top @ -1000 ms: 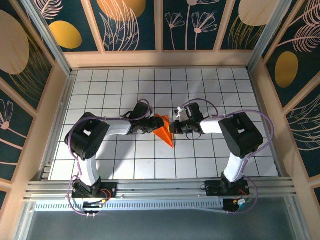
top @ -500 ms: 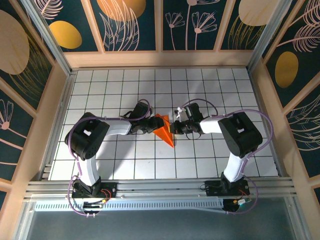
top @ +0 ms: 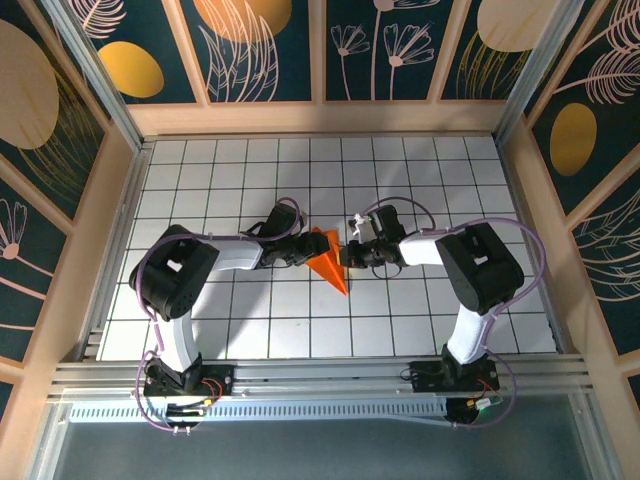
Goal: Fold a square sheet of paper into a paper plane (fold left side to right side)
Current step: Fourth fold the wing at the center of the table.
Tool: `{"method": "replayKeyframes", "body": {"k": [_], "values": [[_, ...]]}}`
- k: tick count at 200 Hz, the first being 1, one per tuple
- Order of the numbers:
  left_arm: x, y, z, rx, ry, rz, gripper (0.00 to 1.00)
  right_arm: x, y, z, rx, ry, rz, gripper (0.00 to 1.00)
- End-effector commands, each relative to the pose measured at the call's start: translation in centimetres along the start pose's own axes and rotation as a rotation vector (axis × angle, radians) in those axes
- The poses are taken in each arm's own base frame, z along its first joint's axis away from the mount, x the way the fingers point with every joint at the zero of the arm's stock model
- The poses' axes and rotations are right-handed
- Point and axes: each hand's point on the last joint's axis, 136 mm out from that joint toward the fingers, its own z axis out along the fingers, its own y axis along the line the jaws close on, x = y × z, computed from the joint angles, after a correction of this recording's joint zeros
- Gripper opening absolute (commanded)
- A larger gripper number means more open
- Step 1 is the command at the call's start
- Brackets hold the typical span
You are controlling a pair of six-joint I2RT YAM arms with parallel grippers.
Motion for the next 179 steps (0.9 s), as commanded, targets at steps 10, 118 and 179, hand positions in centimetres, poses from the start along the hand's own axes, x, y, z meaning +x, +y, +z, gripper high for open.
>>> {"method": "replayKeyframes", "body": {"k": [10,118,179], "values": [[-1.2,-1.8,-1.4,0.001,-0.044,0.027,0.51,2.9,-3.9,1.2,0.139,0.074,0.070,0.00],[-0.3,-3.5,0.2,0.123,0.042,0.039,0.04,3.3,-4.4,1.4,0.158,0.084,0.089,0.00],[-0.6,-2.5,1.7,0.080,0.056,0.053,0.02,3.3,-4.7,1.3,0.176,0.093,0.086,0.00]]}}
